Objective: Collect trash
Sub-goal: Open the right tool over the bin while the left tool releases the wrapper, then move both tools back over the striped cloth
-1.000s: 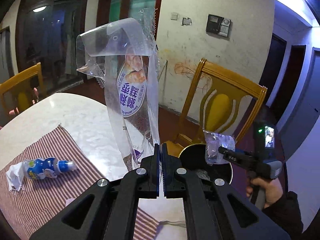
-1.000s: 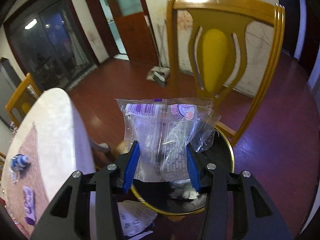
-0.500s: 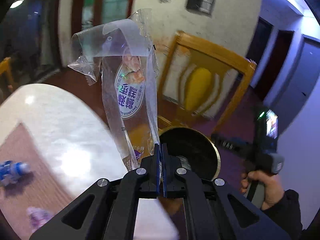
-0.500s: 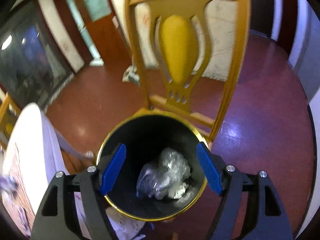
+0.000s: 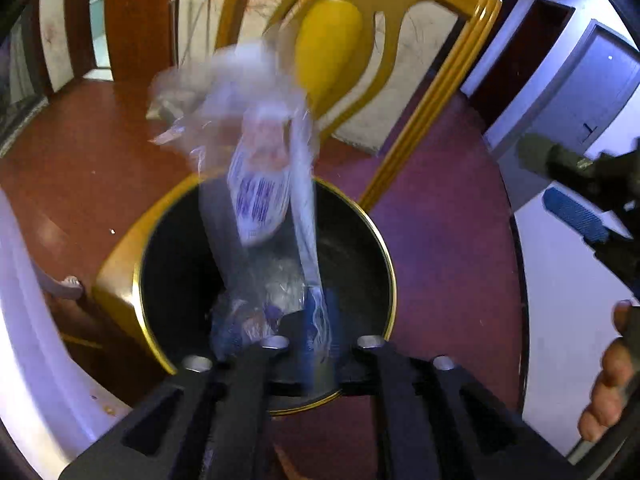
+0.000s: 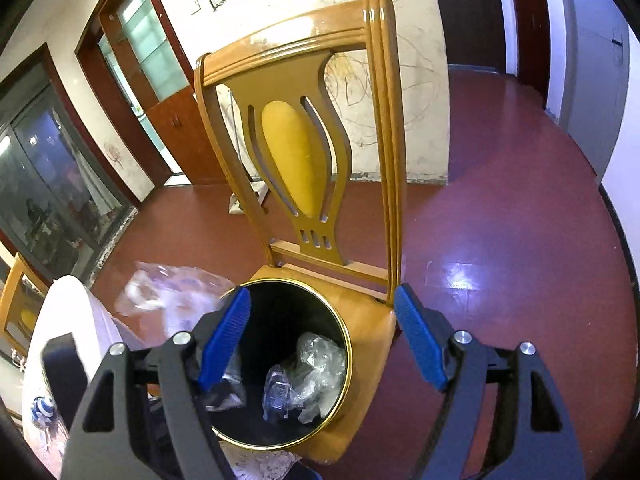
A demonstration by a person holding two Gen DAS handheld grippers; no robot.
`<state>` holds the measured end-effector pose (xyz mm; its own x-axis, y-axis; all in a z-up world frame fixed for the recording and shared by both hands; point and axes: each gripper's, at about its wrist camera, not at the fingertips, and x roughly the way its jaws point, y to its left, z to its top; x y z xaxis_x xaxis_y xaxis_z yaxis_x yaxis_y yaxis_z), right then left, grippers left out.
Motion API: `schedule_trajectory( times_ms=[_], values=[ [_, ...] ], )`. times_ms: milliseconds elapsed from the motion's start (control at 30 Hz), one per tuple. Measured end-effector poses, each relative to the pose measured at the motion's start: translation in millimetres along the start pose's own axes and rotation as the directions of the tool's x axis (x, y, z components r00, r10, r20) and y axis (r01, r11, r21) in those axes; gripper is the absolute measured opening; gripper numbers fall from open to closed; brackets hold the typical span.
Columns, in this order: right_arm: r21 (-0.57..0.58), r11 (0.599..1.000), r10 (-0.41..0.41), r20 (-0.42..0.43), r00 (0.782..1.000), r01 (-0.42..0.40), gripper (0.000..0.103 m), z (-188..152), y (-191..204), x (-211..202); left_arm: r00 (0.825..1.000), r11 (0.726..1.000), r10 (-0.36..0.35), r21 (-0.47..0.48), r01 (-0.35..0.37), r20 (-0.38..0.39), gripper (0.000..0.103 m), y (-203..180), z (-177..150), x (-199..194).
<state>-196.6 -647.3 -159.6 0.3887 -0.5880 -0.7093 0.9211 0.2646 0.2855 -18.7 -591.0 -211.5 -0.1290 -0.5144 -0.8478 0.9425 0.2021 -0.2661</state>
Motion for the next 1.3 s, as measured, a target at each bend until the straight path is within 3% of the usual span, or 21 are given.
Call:
schedule_trajectory(
  times_ms=[33, 67, 200, 333, 467, 600, 733, 933, 1000, 1133, 1233, 1300],
  values=[
    [0.001, 1.000, 0.003, 0.001, 1.000, -0.003, 0.074, 0, 0, -1, 1.000, 1.000, -0.003, -0.004, 0.003, -0.006, 0.093, 0, 0, 3],
    [0.001, 1.000, 0.006, 0.001, 1.000, -0.006, 0.074, 2, -1, -4, 1.000, 1.000, -0.007, -0.004, 0.007, -0.005, 0.098, 0, -2, 5],
    [-0.007, 1.000, 0.025, 0.013, 1.000, -0.025, 0.074, 4, 4, -11, 1.000, 1.000, 0.011, 0.027, -0.011, -0.012, 0.097, -5, -5, 4],
    [-0.015, 0.999, 0.040, 0.027, 0.999, -0.040, 0.074, 5, 11, -18, 1.000, 1.000, 0.014, 0.026, -0.014, 0.015, 0.097, -5, -2, -7],
    [-0.020, 0.998, 0.055, 0.047, 0.997, -0.054, 0.074, 6, 17, -27, 0.996, 0.997, 0.062, 0.035, -0.064, 0.061, 0.097, 0, -12, -25],
    [-0.038, 0.997, 0.072, 0.056, 0.996, -0.070, 0.074, 8, 28, -35, 0.987, 0.994, 0.111, -0.004, -0.111, 0.120, 0.097, 17, -25, -63],
    [-0.064, 0.992, 0.112, 0.057, 0.992, -0.108, 0.074, 4, 49, -43, 0.959, 0.981, 0.192, -0.081, -0.179, 0.209, 0.097, 42, -41, -116],
    [-0.162, 0.957, 0.249, 0.038, 0.968, -0.240, 0.075, -13, 108, -68, 0.871, 0.928, 0.364, -0.215, -0.306, 0.331, 0.097, 86, -78, -207],
    [-0.205, 0.935, 0.302, 0.028, 0.953, -0.290, 0.075, -20, 132, -78, 0.823, 0.891, 0.445, -0.261, -0.371, 0.351, 0.097, 101, -99, -239],
    [-0.310, 0.864, 0.413, -0.014, 0.911, -0.397, 0.075, -40, 187, -104, 0.764, 0.842, 0.525, -0.359, -0.402, 0.375, 0.097, 129, -136, -294],
    [-0.379, 0.789, 0.492, -0.083, 0.867, -0.484, 0.075, -61, 228, -123, 0.710, 0.794, 0.589, -0.441, -0.418, 0.387, 0.097, 154, -171, -337],
    [-0.418, 0.715, 0.544, -0.169, 0.822, -0.559, 0.075, -80, 255, -134, 0.632, 0.719, 0.680, -0.504, -0.479, 0.371, 0.097, 170, -201, -369]
  ],
)
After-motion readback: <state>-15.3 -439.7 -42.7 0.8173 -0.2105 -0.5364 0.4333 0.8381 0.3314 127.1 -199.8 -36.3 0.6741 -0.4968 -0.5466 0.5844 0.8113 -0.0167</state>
